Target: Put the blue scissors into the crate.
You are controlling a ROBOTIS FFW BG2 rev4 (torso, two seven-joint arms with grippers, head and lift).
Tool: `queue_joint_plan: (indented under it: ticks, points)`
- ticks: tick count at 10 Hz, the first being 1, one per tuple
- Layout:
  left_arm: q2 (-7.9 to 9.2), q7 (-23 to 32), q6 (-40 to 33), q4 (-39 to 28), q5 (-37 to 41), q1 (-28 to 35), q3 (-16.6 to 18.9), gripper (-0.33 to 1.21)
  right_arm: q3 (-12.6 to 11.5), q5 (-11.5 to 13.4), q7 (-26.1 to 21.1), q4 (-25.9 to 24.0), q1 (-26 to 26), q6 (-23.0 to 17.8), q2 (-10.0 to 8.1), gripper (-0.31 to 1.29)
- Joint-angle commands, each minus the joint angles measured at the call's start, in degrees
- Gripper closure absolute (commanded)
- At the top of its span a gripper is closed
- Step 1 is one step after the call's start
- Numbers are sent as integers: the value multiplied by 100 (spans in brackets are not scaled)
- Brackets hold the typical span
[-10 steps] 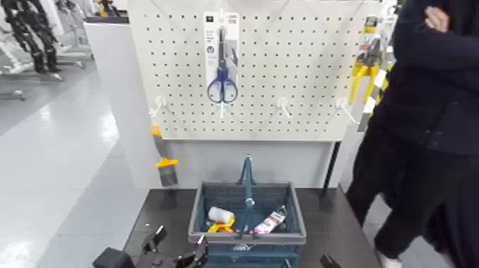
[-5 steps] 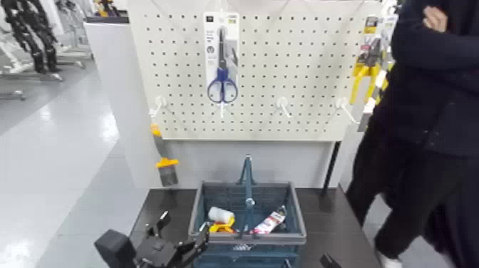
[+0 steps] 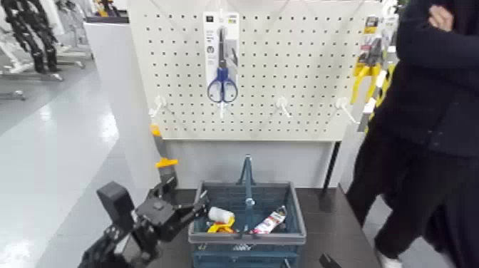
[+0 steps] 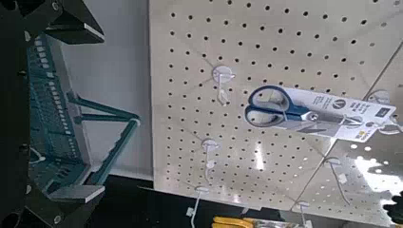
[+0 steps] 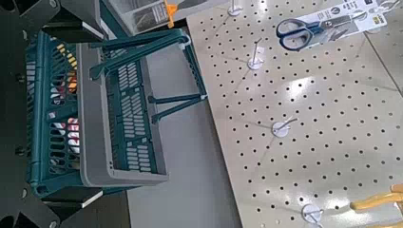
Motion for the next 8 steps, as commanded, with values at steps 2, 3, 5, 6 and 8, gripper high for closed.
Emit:
queue_joint_plan:
  ticks: [2,3,5,6,8]
  points:
    - [-11,-470,216,202,-45,-773,179,22,33,0,4,0,-22,10,18,16]
    - [-20,-593,260,273,-54,-957,249,22,41,0,22,9,-30,10,18,16]
    - [-11,-874,348,484,-106,-1353,310,22,50,0,31,9,-48,19,18,16]
    - [6,-936,357,580,-115,-1537,302,22,59,0,31,18,-57,19,18,16]
    - [-11,-1208,330,932,-98,-1994,240,22,77,0,48,26,-74,28,18,16]
